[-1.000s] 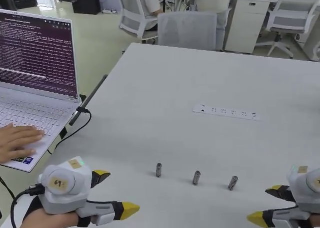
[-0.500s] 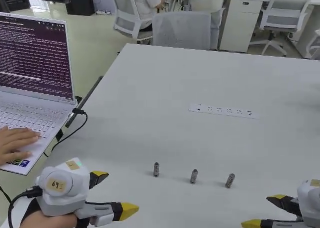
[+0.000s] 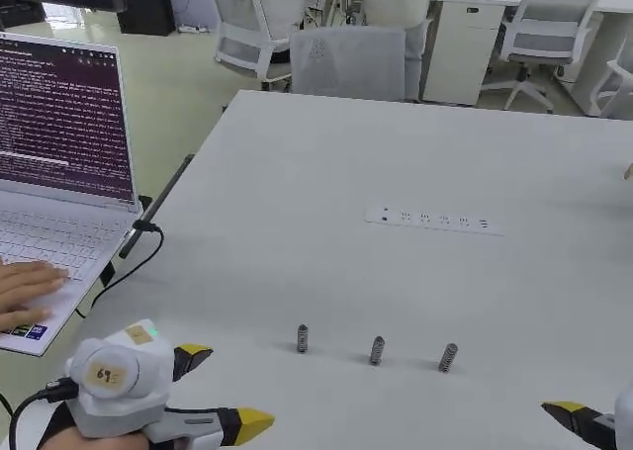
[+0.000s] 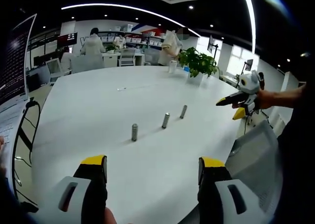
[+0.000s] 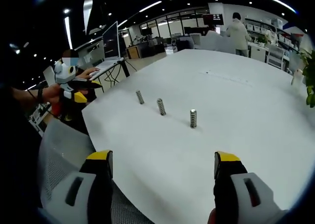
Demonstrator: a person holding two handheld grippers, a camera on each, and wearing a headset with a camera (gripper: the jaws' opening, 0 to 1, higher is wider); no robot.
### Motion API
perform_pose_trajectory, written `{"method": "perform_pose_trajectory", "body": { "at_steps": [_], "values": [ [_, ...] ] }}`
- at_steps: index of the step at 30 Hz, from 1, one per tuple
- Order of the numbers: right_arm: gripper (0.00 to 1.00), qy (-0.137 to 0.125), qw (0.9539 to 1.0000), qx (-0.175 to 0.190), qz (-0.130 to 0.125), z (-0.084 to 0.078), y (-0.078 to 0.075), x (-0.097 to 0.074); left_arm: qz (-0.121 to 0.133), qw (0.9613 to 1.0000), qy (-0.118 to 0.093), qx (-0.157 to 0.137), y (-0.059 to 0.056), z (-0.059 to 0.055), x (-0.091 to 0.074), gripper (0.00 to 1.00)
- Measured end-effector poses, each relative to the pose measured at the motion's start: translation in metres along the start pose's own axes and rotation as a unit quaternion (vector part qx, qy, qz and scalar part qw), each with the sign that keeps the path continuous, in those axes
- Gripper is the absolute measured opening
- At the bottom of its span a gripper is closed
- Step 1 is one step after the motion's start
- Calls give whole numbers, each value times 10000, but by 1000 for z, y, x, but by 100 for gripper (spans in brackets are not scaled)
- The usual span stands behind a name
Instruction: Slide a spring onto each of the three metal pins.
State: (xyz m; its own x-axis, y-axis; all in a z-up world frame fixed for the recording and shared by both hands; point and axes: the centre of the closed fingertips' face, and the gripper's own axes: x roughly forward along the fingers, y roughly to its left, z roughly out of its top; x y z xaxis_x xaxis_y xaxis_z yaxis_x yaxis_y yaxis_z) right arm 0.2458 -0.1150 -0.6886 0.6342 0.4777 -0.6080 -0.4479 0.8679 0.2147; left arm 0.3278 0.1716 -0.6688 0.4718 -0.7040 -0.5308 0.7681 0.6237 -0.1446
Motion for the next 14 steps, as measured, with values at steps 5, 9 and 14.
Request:
{"method": "perform_pose_trajectory", "body": {
  "at_steps": [5, 9, 14],
  "values": [
    [88, -96, 10000, -25, 0, -1, 5, 1, -12, 10000, -14, 0, -3, 0, 0, 73],
    [89, -129, 9999, -10, 6, -1, 7, 1, 5, 10000, -20, -17, -4, -1, -2, 74],
    [92, -138, 9999, -25, 32, -1, 10, 1, 5, 10000, -36, -24, -5, -1, -3, 74]
  ]
}}
